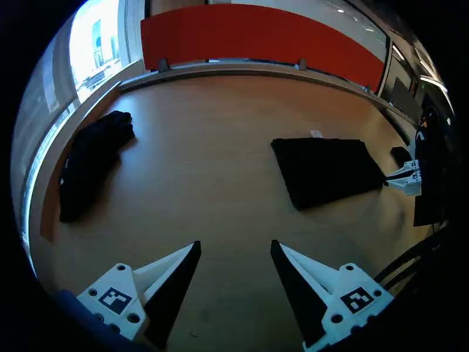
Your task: Fold towel
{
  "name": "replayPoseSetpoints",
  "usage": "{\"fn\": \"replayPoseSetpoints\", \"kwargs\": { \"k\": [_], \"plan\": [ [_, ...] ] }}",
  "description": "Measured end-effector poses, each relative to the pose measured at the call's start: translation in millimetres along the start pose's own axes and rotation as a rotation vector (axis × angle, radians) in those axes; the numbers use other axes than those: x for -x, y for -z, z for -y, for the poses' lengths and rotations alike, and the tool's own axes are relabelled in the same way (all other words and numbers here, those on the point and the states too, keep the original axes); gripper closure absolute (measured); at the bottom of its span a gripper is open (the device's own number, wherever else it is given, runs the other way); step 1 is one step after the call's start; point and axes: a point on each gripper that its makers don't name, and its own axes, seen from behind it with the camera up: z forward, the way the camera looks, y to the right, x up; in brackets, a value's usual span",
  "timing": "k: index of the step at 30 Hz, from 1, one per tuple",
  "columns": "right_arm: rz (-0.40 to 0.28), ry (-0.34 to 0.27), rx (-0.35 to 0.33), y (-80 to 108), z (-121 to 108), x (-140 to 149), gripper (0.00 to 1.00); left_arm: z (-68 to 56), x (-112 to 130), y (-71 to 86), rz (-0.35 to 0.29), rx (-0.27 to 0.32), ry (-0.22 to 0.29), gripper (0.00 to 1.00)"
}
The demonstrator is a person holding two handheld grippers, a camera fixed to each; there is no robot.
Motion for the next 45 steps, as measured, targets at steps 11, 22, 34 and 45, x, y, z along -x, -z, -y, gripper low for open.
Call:
{"fn": "replayPoseSetpoints", "kwargs": {
  "k": [11, 22, 34, 45],
  "plan": [
    [-0.07, 0.022, 0.004, 15.8, 5, -33, 0.96, 3.5, 0, 3.8, -0.008, 0.001, 0.01, 0.12],
    [-0.168, 0.095, -0.003, 32.7, 14, -103, 0.96, 7.6, -5, 12.1, -0.026, 0.001, 0.017, 0.12],
    [-0.218, 0.173, -0.023, 32.6, 33, -154, 0.96, 11.6, -8, 20.7, -0.044, -0.002, 0.028, 0.12],
    [-0.21, 0.214, -0.055, 21.4, 48, -168, 0.96, 16.1, -10, 32.2, -0.055, -0.006, 0.035, 0.12]
  ]
}}
